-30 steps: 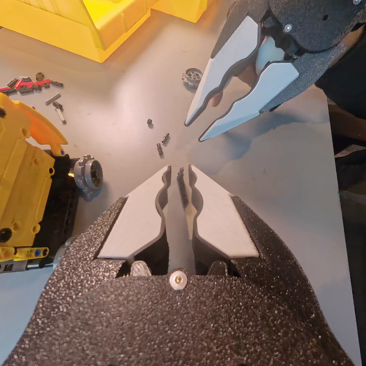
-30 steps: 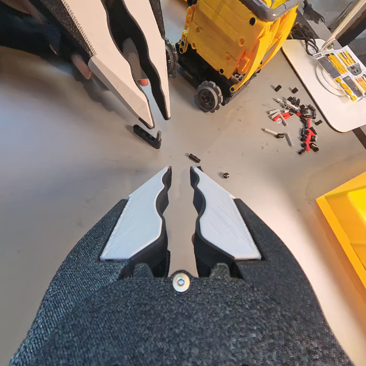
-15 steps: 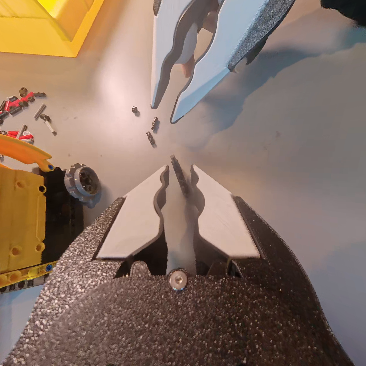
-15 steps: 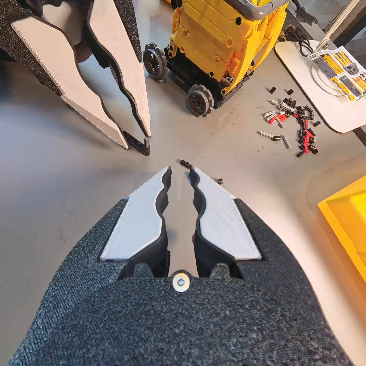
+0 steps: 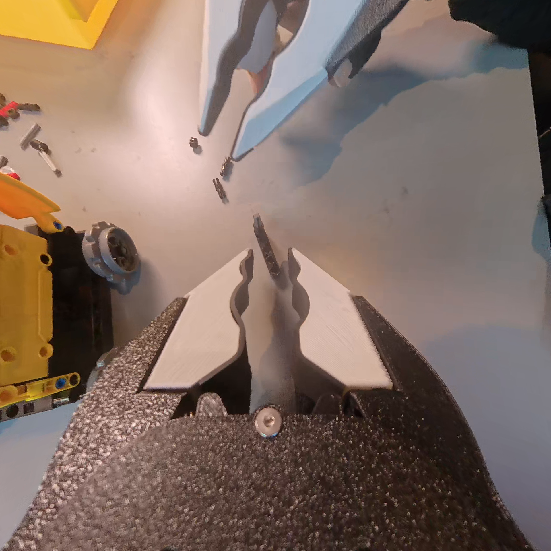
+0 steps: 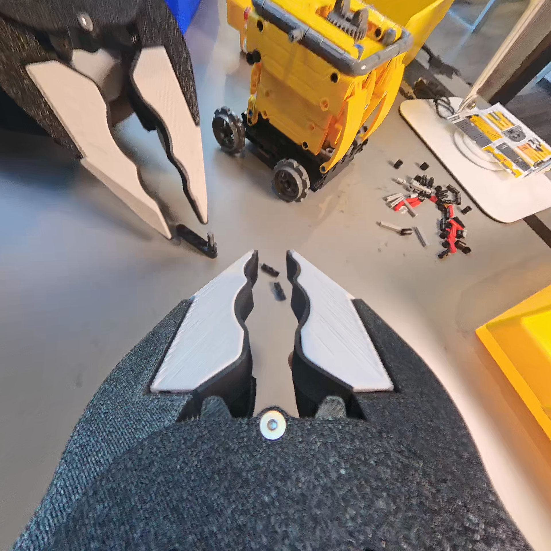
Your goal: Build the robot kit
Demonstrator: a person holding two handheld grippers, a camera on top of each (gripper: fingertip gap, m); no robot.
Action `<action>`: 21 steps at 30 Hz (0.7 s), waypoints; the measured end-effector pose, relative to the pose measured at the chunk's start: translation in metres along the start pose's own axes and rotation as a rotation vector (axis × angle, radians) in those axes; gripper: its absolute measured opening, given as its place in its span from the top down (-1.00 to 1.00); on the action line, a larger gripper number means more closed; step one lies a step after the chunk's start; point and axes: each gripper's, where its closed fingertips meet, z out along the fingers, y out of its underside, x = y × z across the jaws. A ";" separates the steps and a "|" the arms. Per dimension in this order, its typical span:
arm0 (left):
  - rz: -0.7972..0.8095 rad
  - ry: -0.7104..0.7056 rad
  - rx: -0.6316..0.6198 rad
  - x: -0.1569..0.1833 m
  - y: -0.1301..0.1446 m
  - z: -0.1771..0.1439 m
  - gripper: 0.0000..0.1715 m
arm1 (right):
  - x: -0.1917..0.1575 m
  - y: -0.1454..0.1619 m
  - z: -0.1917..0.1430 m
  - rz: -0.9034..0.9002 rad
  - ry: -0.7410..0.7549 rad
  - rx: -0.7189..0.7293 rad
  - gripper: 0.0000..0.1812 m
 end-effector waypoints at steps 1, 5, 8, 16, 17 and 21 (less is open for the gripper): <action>0.003 0.002 -0.004 0.001 0.001 0.000 0.75 | 0.002 -0.004 0.000 0.011 -0.005 0.029 0.79; 0.007 0.014 -0.020 0.003 0.003 0.002 0.77 | 0.006 -0.019 -0.002 0.044 -0.018 0.152 0.79; 0.012 0.020 -0.031 0.005 0.005 0.004 0.79 | 0.006 -0.027 -0.004 0.060 -0.029 0.226 0.79; 0.042 0.033 -0.038 0.009 0.006 0.007 0.89 | 0.005 -0.037 -0.007 0.080 -0.038 0.296 0.79; 0.042 0.039 -0.036 0.010 0.006 0.007 0.89 | 0.006 -0.037 -0.007 0.082 -0.038 0.302 0.80; 0.048 0.054 -0.023 0.012 0.004 0.006 0.87 | 0.007 -0.036 -0.007 0.095 -0.041 0.303 0.79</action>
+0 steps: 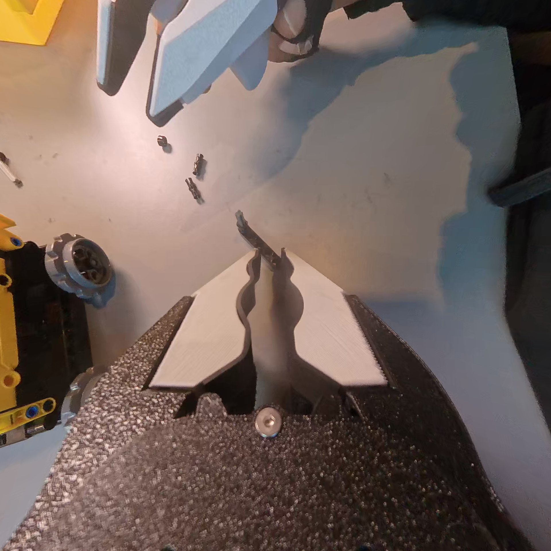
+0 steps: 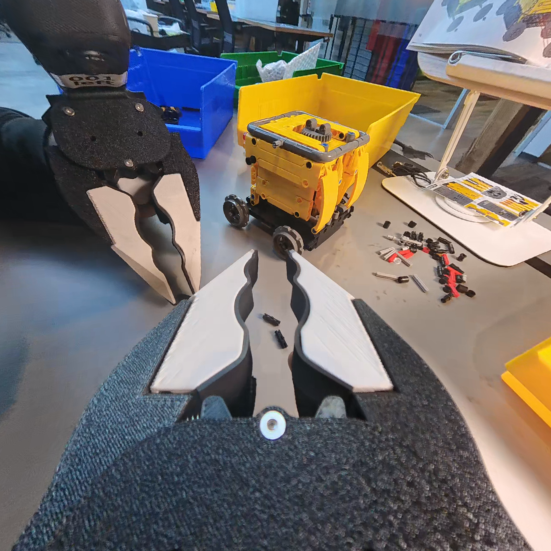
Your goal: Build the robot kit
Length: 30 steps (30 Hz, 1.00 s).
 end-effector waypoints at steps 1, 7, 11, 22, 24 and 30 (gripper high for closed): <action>-0.004 0.001 0.005 0.000 -0.001 -0.001 0.87 | 0.000 0.001 0.000 0.002 -0.001 -0.001 0.79; -0.041 0.001 0.036 -0.005 -0.003 -0.004 0.84 | 0.003 0.001 -0.002 0.013 0.009 0.007 0.79; -0.036 0.007 0.009 -0.003 0.000 -0.001 0.83 | 0.004 0.001 -0.003 0.022 0.014 0.006 0.79; 0.010 0.025 -0.013 0.004 0.002 0.002 0.87 | 0.004 0.004 -0.002 0.028 0.017 -0.005 0.79; 0.018 0.026 0.002 0.004 0.000 0.001 0.86 | 0.004 0.004 -0.002 0.028 0.018 -0.004 0.79; -0.041 -0.004 0.239 -0.009 -0.033 -0.025 0.78 | 0.005 0.003 -0.004 0.029 0.024 0.003 0.79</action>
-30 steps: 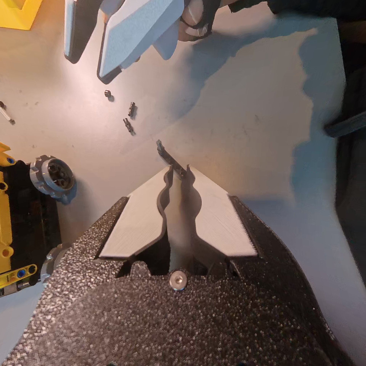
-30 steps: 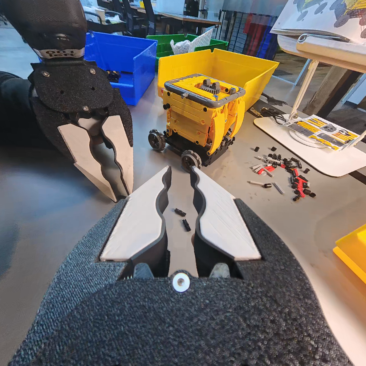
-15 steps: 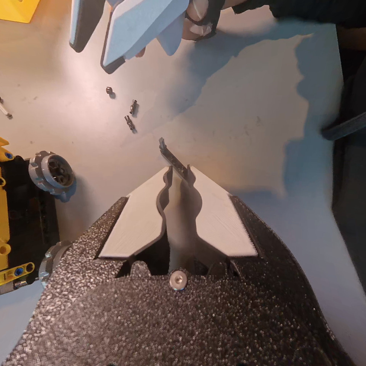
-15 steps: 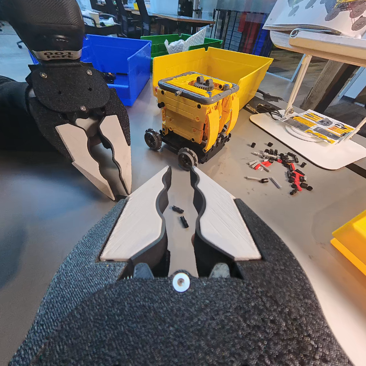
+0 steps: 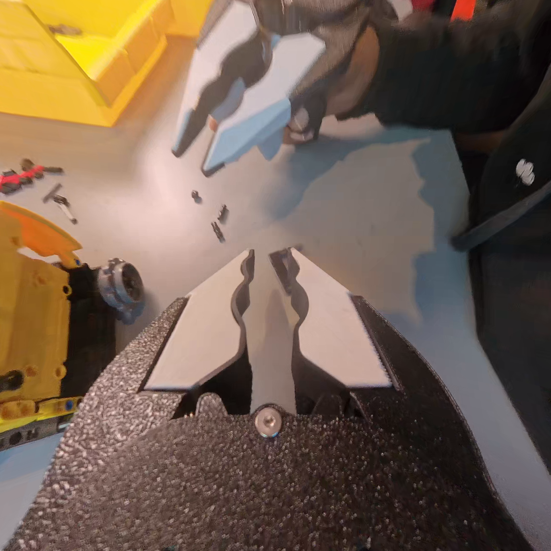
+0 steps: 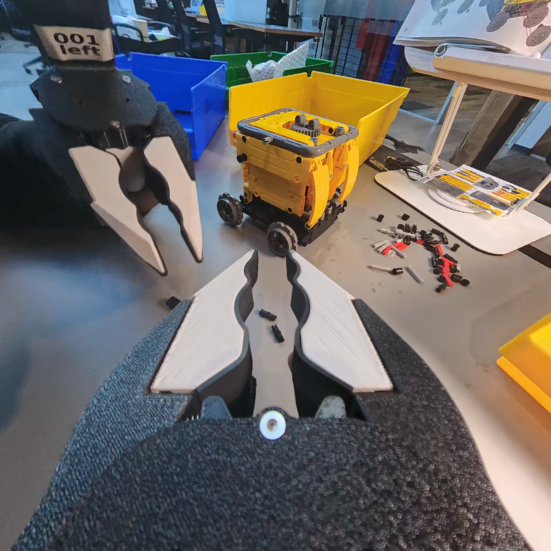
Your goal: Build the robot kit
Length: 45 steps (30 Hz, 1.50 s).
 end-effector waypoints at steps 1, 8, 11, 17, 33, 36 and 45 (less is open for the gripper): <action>-0.011 -0.017 0.049 -0.004 -0.008 -0.004 0.75 | 0.000 0.000 0.000 0.001 0.001 0.000 0.79; -0.052 -0.175 0.275 -0.034 -0.039 -0.037 0.65 | 0.001 -0.001 -0.002 0.000 0.009 0.005 0.79; -0.054 -0.256 0.364 -0.045 -0.050 -0.053 0.59 | 0.002 -0.001 -0.002 0.000 0.018 0.012 0.79; -0.030 -0.480 0.551 -0.070 -0.069 -0.097 0.32 | 0.008 -0.006 -0.006 0.017 0.046 0.048 0.79; -0.028 -0.824 0.573 -0.175 -0.117 -0.169 0.18 | 0.176 -0.193 0.068 -0.197 0.325 0.135 0.21; -0.068 -0.883 0.488 -0.244 -0.144 -0.175 0.02 | 0.225 -0.195 0.103 -0.186 0.406 0.090 0.10; -0.264 -0.944 0.319 -0.390 -0.125 -0.140 -0.05 | 0.302 -0.147 0.114 -0.091 0.520 -0.007 0.17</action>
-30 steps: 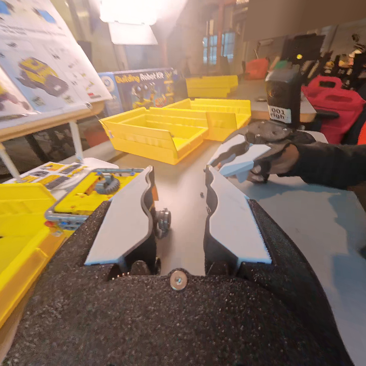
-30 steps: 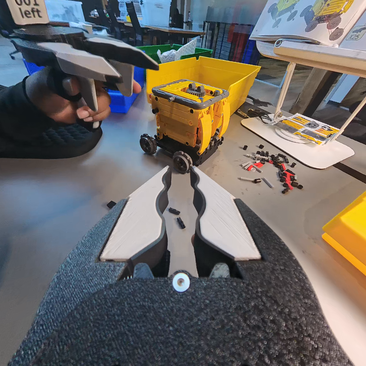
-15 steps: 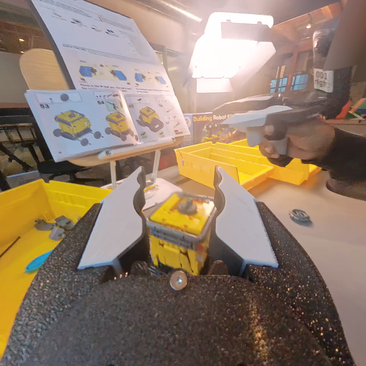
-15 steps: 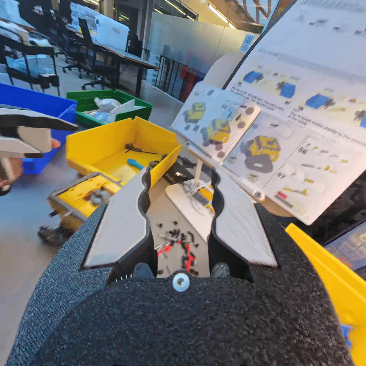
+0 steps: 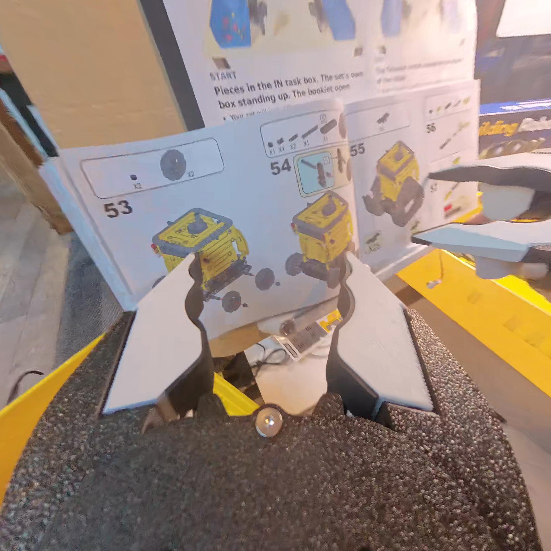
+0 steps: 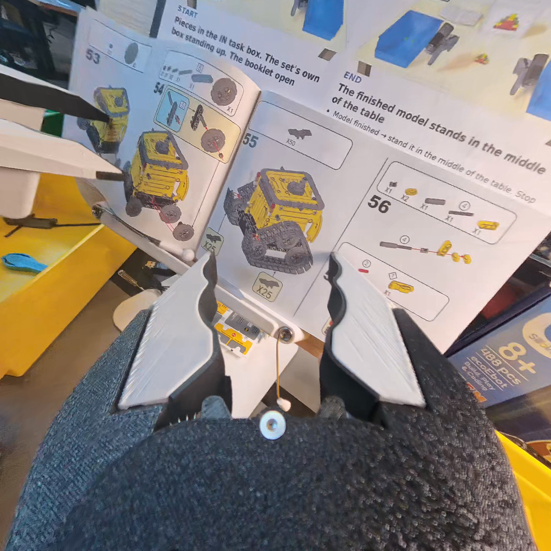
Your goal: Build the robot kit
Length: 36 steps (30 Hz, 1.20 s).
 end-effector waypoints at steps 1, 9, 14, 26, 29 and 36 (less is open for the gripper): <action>0.024 -0.008 0.017 0.002 -0.002 0.002 0.06 | 0.004 0.002 -0.001 0.004 -0.002 -0.001 0.20; 0.063 0.108 0.028 0.060 -0.016 0.012 0.66 | -0.005 0.001 -0.012 0.050 -0.121 0.041 0.18; 0.052 0.134 0.022 0.077 -0.022 0.015 0.77 | -0.015 -0.002 -0.031 0.023 -0.161 0.069 0.20; 0.098 -0.053 -0.071 0.049 0.000 0.020 0.40 | -0.014 -0.008 -0.057 0.078 -0.174 0.113 0.23; 0.078 0.016 -0.054 0.070 -0.006 0.020 0.58 | -0.015 -0.006 -0.059 0.074 -0.177 0.115 0.23; -0.081 0.341 0.049 0.145 -0.031 0.019 0.38 | -0.019 0.011 -0.045 0.054 -0.159 0.069 0.14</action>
